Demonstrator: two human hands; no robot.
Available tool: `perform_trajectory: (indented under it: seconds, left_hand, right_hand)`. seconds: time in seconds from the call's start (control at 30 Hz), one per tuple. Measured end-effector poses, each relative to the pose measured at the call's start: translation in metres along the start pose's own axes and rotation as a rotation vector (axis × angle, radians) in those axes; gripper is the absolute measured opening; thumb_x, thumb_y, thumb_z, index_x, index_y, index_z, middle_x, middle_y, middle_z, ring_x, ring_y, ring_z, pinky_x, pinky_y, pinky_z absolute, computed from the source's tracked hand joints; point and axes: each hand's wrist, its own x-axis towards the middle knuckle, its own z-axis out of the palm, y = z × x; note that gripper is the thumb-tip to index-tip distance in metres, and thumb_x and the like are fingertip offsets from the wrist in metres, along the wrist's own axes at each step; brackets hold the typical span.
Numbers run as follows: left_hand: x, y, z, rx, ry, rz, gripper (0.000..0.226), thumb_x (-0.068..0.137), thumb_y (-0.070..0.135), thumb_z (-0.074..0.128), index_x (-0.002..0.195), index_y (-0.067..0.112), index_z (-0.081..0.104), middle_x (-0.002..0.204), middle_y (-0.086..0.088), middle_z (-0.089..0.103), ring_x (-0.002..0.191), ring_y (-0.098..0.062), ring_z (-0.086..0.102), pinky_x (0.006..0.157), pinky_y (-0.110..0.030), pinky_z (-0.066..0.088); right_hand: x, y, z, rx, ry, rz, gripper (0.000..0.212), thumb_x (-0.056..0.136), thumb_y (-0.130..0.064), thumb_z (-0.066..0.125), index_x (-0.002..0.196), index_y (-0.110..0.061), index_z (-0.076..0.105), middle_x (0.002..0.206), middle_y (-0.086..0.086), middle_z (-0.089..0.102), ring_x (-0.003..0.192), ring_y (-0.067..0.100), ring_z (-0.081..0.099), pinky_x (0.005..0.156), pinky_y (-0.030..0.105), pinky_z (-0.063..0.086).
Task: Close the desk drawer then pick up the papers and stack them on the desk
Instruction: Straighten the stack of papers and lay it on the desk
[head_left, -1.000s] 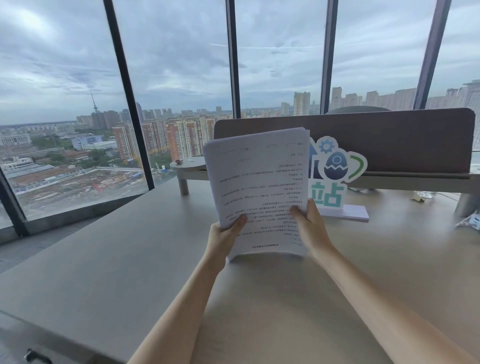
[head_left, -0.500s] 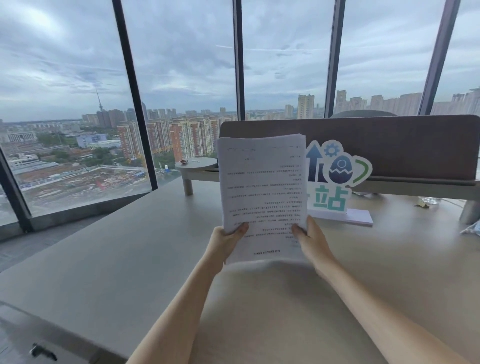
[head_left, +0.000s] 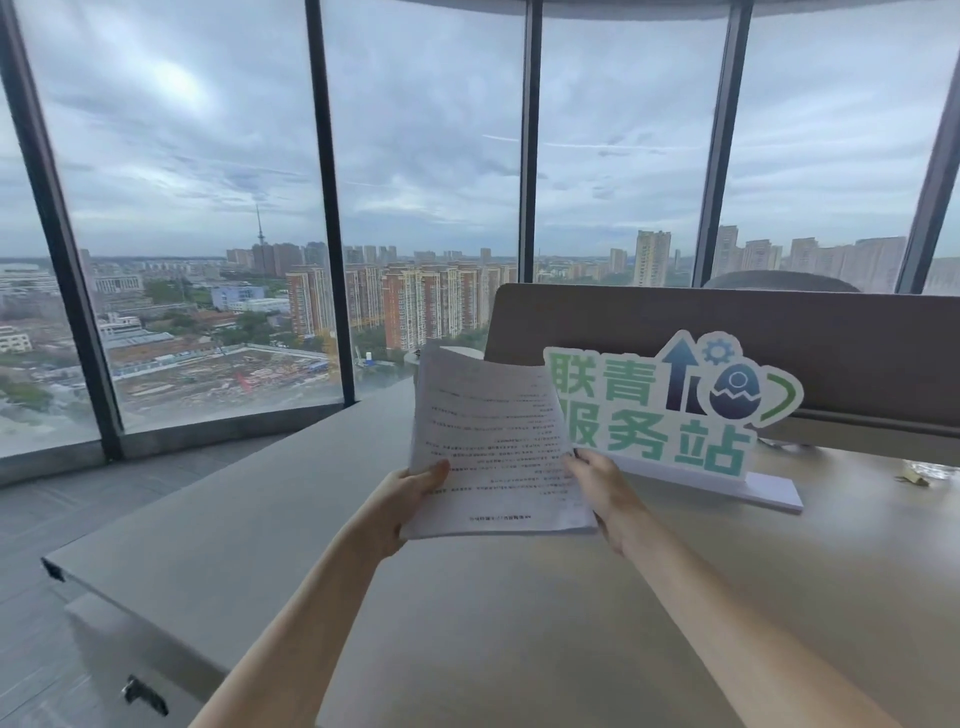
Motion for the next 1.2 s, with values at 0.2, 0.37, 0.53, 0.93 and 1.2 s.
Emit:
perform_trajectory:
  seconds: [0.2,0.37,0.53,0.93,1.2]
  left_hand:
    - [0.003,-0.008,-0.028,-0.126,0.048,-0.070,0.031,0.093,0.022,0.060,0.118,0.003,0.058,0.114,-0.018,0.070,0.090,-0.032,0.070,0.071,-0.039,0.062]
    - [0.014,-0.012,-0.055,-0.066,0.144,-0.111,0.026,0.095,0.025,0.058,0.109,0.004,0.063,0.107,-0.016,0.072,0.087,-0.030,0.070,0.072,-0.037,0.061]
    - [0.036,-0.009,-0.074,0.262,0.352,-0.041,0.019,0.089,0.014,0.050,0.078,0.004,0.062,0.082,-0.013,0.067,0.068,-0.028,0.065,0.063,-0.031,0.053]
    - [0.123,0.000,-0.126,0.708,0.439,-0.066,0.022,0.082,0.019,0.049,0.090,0.008,0.067,0.093,-0.008,0.070,0.088,-0.027,0.067,0.078,-0.038,0.055]
    - [0.174,0.010,-0.148,0.793,0.387,-0.143,0.031,0.083,0.009,0.041,0.101,0.007,0.067,0.102,-0.012,0.069,0.098,-0.031,0.065,0.086,-0.041,0.053]
  right_hand:
    - [0.020,-0.003,0.032,-0.147,0.037,0.110,0.019,0.093,-0.001,0.050,0.097,0.001,0.068,0.103,0.014,0.072,0.092,0.029,0.069,0.062,0.032,0.055]
    - [0.044,0.009,0.062,-0.222,-0.006,0.191,0.019,0.089,0.007,0.047,0.092,-0.003,0.063,0.107,0.020,0.071,0.090,0.031,0.069,0.061,0.031,0.056]
    - [0.072,0.028,0.091,-0.223,-0.008,0.201,0.022,0.090,0.009,0.048,0.095,0.006,0.070,0.099,0.022,0.071,0.066,0.020,0.064,0.057,0.026,0.053]
    - [0.152,0.054,0.130,-0.308,-0.071,0.172,0.026,0.076,-0.002,0.052,0.092,0.006,0.070,0.095,0.014,0.078,0.095,0.032,0.072,0.083,0.047,0.059]
    - [0.200,0.057,0.144,-0.284,-0.054,0.171,0.027,0.075,-0.002,0.046,0.084,0.007,0.070,0.087,0.017,0.078,0.083,0.033,0.075,0.070,0.049,0.064]
